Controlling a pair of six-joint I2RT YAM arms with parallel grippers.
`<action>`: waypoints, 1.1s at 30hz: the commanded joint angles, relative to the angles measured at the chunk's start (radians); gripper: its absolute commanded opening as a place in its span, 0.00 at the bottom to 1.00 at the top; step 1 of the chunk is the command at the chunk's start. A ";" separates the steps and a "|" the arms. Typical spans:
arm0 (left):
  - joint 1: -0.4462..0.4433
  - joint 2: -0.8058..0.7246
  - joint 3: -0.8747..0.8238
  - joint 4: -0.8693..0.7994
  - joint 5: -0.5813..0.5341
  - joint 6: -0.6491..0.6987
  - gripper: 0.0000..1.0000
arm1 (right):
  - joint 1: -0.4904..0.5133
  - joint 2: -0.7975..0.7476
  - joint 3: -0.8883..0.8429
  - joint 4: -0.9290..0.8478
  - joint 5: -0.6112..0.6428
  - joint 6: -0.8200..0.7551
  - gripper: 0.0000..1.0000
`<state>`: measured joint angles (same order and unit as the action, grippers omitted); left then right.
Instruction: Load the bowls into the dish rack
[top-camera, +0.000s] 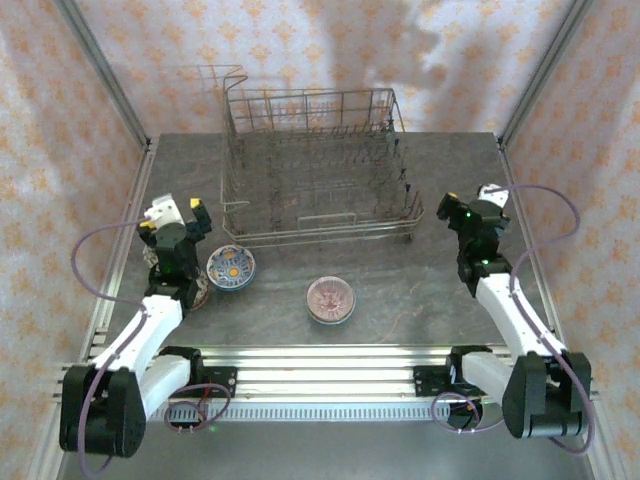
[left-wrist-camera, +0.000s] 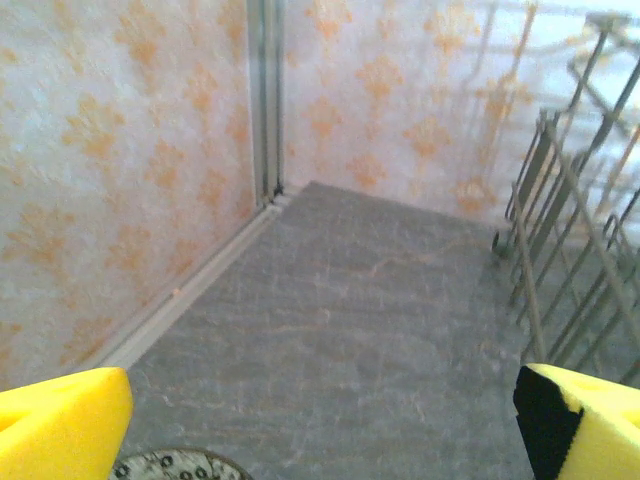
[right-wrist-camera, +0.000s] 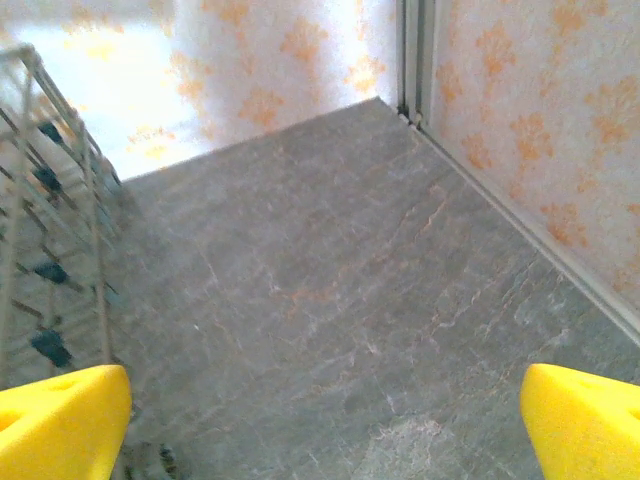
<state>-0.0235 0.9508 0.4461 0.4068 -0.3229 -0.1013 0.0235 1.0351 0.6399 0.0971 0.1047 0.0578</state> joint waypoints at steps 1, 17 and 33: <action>0.008 -0.077 0.131 -0.354 -0.004 -0.140 0.99 | 0.005 -0.044 0.086 -0.290 -0.041 0.049 0.99; 0.006 0.295 0.763 -0.890 0.599 -0.178 0.99 | 0.111 0.268 0.496 -0.691 -0.115 0.128 0.93; -0.039 0.448 0.848 -1.035 0.672 -0.158 0.99 | 0.131 0.493 0.663 -0.818 0.078 0.151 0.90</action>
<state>-0.0475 1.3998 1.2659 -0.5694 0.3153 -0.2794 0.1566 1.5196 1.2808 -0.6456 0.0654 0.1883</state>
